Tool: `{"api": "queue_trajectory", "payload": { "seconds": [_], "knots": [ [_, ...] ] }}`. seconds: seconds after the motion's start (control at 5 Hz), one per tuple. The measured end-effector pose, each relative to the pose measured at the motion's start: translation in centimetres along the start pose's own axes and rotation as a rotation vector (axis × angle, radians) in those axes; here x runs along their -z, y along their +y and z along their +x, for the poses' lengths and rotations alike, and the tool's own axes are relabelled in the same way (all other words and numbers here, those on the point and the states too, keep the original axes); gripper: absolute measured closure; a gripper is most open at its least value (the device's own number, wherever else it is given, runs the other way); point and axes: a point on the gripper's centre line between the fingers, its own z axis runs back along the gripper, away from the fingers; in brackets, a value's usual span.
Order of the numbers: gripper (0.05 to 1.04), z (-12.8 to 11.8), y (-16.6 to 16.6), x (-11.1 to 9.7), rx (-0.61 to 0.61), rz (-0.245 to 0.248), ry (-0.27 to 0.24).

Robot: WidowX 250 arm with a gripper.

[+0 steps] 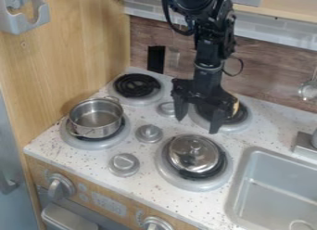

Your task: Took the silver pot and put it on the middle of the stove.

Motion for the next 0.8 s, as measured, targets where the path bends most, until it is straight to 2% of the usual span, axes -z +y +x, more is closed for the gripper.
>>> {"api": "queue_trajectory", "payload": {
  "seconds": [0.2, 0.4, 0.8],
  "knots": [
    [0.085, -0.7, 0.0, 1.3, -0.002, 0.000, 0.040],
    [0.085, -0.9, 1.3, 1.6, -0.041, -0.007, 0.060],
    [0.085, -0.4, 7.8, 0.8, -0.189, 0.040, 0.045]
  ]
}}
